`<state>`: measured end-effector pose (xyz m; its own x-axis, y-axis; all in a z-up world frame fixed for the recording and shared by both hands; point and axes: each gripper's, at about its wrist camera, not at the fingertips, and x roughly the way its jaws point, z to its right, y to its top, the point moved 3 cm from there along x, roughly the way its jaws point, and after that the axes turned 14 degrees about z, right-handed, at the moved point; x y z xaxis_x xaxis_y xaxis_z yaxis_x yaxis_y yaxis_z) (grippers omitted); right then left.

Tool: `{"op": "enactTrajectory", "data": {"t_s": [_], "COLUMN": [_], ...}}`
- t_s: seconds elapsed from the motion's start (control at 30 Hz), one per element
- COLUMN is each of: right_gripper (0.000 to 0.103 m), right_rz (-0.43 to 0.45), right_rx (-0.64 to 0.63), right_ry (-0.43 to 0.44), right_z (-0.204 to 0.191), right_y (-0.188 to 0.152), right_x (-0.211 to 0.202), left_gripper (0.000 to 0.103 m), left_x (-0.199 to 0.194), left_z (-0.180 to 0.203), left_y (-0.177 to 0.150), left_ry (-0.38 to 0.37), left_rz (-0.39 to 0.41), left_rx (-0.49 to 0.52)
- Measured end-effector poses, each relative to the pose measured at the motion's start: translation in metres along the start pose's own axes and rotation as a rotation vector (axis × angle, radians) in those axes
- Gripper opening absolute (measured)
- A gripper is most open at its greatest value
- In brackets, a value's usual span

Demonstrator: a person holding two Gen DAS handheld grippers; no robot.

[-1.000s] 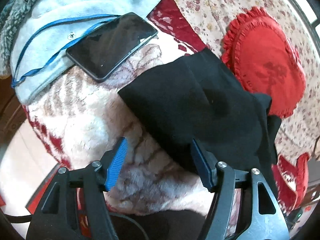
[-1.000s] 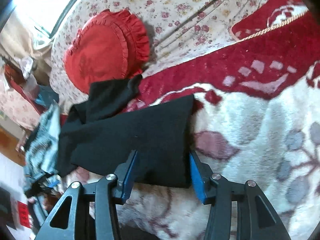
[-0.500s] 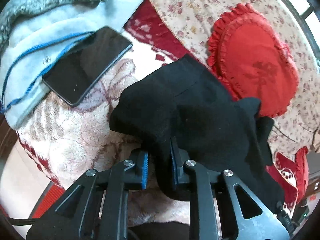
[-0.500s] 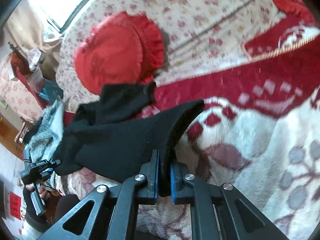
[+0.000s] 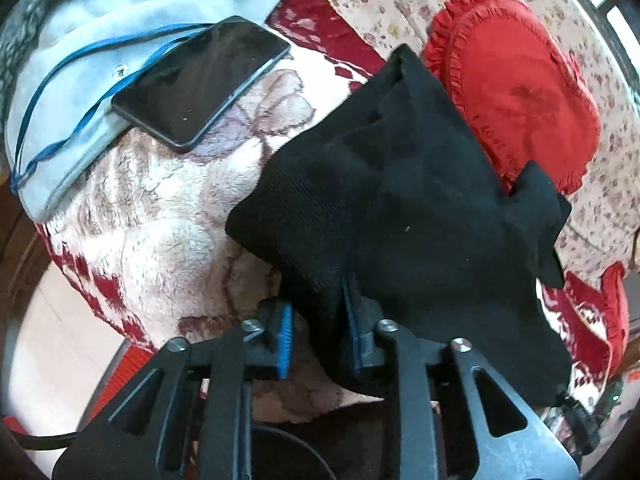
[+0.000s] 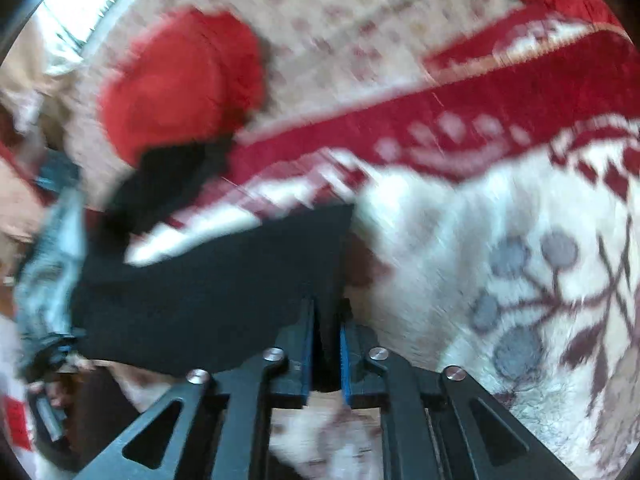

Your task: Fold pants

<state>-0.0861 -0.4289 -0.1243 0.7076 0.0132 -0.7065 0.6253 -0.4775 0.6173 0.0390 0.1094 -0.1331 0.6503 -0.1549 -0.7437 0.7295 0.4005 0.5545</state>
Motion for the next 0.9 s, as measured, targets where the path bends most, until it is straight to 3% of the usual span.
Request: {"op": "enactTrajectory", "data": {"t_s": [0.1, 0.17, 0.33, 0.43, 0.73, 0.9], "right_gripper": [0.027, 0.031, 0.031, 0.031, 0.031, 0.031], "right_rz": [0.046, 0.073, 0.076, 0.069, -0.068, -0.150], "right_rx": [0.018, -0.017, -0.060, -0.116, -0.308, -0.380], "right_ry": [-0.017, -0.053, 0.055, 0.130, 0.358, 0.408], "right_z": [0.001, -0.005, -0.044, -0.080, -0.202, -0.244], "right_y": [0.008, 0.017, 0.027, 0.026, -0.002, -0.023], "right_x": [-0.009, -0.018, -0.028, -0.024, 0.023, 0.059], "left_gripper": [0.036, 0.036, 0.036, 0.036, 0.036, 0.036], "left_x": [-0.010, -0.017, -0.041, -0.052, -0.037, -0.005], "left_z": [-0.004, -0.005, -0.004, 0.000, 0.028, 0.029], "left_y": [0.008, 0.013, 0.025, 0.030, 0.013, 0.003], "left_ry": [0.013, 0.017, 0.070, 0.056, 0.024, 0.074], "left_rz": [0.012, 0.029, 0.104, 0.134, 0.101, 0.057], "left_rx": [0.008, 0.019, 0.059, 0.066, 0.158, 0.207]}}
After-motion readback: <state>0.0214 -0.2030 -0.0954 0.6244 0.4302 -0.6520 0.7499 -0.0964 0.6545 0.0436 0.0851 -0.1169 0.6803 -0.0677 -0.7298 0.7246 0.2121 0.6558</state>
